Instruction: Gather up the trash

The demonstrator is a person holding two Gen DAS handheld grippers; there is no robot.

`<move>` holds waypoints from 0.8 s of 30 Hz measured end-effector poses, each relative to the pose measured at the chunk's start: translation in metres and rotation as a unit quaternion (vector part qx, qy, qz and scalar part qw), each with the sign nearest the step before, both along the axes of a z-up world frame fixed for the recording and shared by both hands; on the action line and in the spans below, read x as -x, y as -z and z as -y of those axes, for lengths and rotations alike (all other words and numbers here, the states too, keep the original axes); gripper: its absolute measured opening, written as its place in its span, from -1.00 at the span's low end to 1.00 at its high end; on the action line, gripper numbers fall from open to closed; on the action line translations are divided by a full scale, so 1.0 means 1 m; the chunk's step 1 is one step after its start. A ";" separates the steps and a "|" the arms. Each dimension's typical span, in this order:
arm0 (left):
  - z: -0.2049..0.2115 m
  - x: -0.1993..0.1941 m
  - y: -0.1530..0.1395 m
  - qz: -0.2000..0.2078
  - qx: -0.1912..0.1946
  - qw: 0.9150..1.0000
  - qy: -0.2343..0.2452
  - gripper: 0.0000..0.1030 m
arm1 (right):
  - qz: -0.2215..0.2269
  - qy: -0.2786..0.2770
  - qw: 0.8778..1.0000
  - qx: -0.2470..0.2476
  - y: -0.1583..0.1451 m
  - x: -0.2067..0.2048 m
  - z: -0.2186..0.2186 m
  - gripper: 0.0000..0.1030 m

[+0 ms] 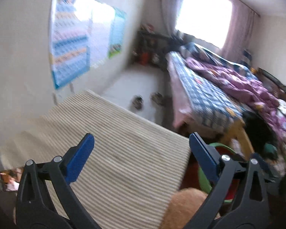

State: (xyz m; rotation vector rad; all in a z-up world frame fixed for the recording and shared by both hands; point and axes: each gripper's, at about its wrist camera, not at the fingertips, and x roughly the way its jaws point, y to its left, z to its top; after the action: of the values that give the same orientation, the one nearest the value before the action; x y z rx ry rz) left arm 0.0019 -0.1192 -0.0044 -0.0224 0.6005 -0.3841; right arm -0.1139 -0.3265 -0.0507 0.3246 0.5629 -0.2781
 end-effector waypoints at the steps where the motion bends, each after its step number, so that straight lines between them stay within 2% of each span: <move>1: -0.003 0.003 -0.005 0.020 -0.007 1.000 -0.009 0.89 | 0.016 -0.003 1.000 0.010 -0.008 -0.002 -0.008 0.86; 4: -0.008 0.012 -0.018 0.083 -0.023 0.996 -0.028 0.89 | 0.047 -0.001 0.999 0.016 -0.023 -0.005 -0.018 0.86; 7: -0.011 0.018 -0.027 0.116 -0.031 0.992 -0.040 0.89 | 0.085 0.005 0.996 0.020 -0.035 -0.005 -0.026 0.86; 9: -0.014 0.019 -0.028 0.121 -0.037 0.991 -0.048 0.89 | 0.095 0.005 0.995 0.040 -0.038 -0.006 -0.033 0.86; 13: -0.019 0.013 -0.023 0.100 -0.056 0.989 -0.089 0.89 | 0.070 -0.023 0.995 0.072 -0.036 -0.011 -0.050 0.86; 16: -0.028 0.004 -0.018 0.064 -0.031 0.994 -0.082 0.89 | 0.057 -0.027 0.995 0.071 -0.032 -0.012 -0.057 0.86; 20: -0.038 -0.003 -0.015 0.044 -0.015 0.995 -0.088 0.89 | 0.028 -0.034 0.996 0.079 -0.022 -0.018 -0.062 0.86; 24: -0.040 -0.005 -0.011 0.029 -0.011 0.995 -0.090 0.89 | 0.013 -0.034 0.997 0.067 -0.014 -0.019 -0.062 0.86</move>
State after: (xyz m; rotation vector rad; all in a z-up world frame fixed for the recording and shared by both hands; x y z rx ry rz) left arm 0.0073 -0.0788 0.0069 -0.0447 0.5399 -0.2024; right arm -0.0952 -0.2643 -0.0367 0.1793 0.5252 -0.2440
